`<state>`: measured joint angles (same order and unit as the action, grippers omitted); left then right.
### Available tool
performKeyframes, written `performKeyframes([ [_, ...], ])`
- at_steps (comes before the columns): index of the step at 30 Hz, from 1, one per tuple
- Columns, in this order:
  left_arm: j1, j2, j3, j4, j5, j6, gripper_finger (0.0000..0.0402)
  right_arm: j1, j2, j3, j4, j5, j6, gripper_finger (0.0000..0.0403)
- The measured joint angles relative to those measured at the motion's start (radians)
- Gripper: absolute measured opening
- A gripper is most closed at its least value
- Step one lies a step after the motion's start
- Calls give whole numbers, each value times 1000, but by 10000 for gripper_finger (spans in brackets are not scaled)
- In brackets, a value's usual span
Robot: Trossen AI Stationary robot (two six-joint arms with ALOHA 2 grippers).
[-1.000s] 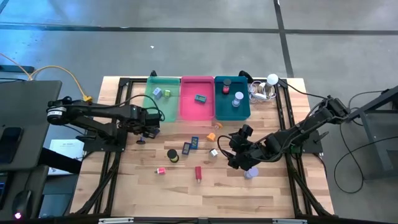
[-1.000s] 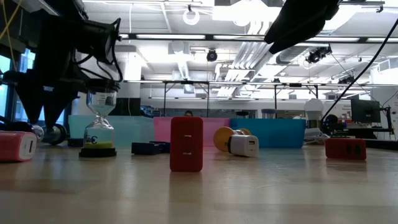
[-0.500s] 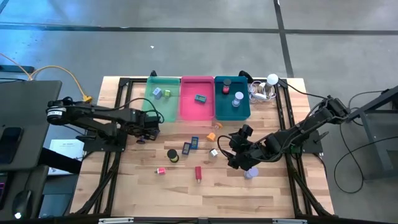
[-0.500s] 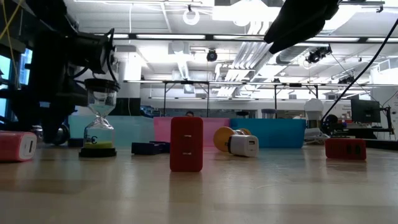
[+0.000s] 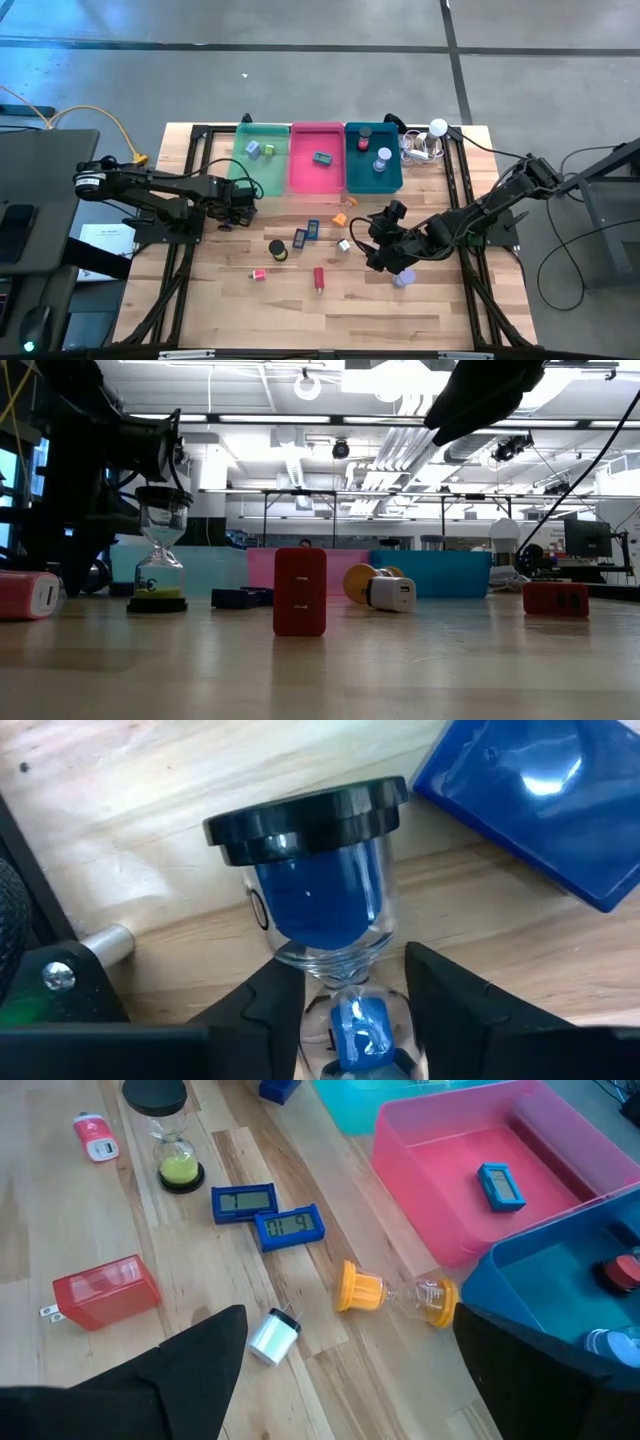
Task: Pick & Place Office items
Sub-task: Put the blue hourglass into the blue bin
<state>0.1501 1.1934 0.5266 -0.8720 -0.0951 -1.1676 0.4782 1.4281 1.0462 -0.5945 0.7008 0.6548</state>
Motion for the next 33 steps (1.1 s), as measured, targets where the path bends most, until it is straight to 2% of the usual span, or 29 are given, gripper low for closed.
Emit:
performKeyframes([
  [13, -17, -49, 0, 8, 38, 50, 141, 0, 0, 0, 0, -2, 0, 344],
  [21, -53, -208, 12, 9, 33, 67, 141, 0, 0, 0, 7, -4, 0, 344],
  [26, -63, -343, 55, 24, -20, 110, 141, 0, 0, 0, 40, -4, -23, 344],
  [28, -64, -400, 69, 79, -47, 160, 141, 0, 0, 0, 64, -5, -45, 344],
  [33, -64, -517, 72, 382, -56, 352, 141, 0, 0, 0, 145, -35, -118, 344],
])
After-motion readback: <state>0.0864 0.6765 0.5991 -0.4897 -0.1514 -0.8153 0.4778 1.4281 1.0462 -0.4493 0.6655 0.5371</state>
